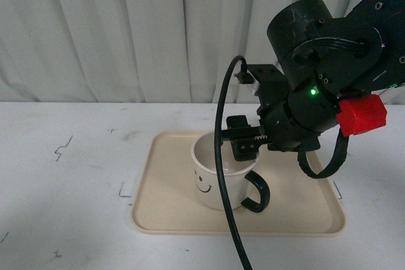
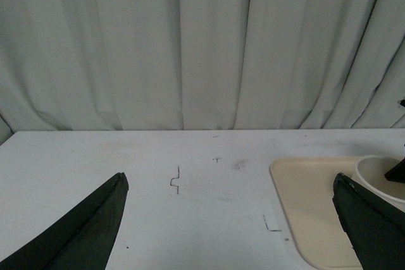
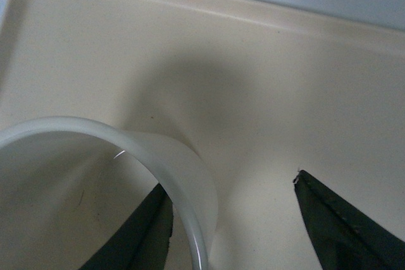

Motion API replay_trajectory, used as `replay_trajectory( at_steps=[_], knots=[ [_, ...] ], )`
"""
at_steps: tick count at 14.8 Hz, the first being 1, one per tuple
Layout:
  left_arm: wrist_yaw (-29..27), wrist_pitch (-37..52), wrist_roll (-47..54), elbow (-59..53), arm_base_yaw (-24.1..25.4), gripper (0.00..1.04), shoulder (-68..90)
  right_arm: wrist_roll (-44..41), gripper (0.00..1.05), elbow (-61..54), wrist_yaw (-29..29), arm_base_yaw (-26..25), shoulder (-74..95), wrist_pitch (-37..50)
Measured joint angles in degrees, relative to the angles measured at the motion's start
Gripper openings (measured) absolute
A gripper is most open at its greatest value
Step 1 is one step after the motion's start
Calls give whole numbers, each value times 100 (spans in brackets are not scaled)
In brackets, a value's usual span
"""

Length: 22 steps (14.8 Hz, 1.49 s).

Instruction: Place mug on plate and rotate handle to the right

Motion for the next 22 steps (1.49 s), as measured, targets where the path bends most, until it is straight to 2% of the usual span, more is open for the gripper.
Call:
replay_trajectory(
  at_steps=[3,7,8,10,11,12,13,14,17,20,22],
  knots=[
    [0,0,2,0,0,98,0,-70,51,4,-2,-7,0,20],
    [0,0,0,0,0,98,0,-826,9,282,-407,-103,22,-304],
    [0,-2,0,0,0,98,0,-1182,3,400,-629,-133,20,-372],
    [0,0,2,0,0,98,0,-2087,3,654,-918,-162,20,-695],
    [0,0,0,0,0,98,0,-3154,3,767,-1169,-173,9,-984],
    [0,-2,0,0,0,98,0,-4500,3,1191,-1451,-367,59,-1954],
    [0,-2,2,0,0,98,0,-5287,3,1635,-1414,-501,162,-2538],
    [-2,0,0,0,0,98,0,-6022,3,1550,-1460,-487,321,-2529],
    [0,0,0,0,0,98,0,-6393,4,1641,-1480,-490,365,-2669],
    [0,0,2,0,0,98,0,-6467,36,1740,-1530,-518,398,-2577],
    [0,0,0,0,0,98,0,-6393,58,1648,-1947,-662,188,-2035]
  ],
)
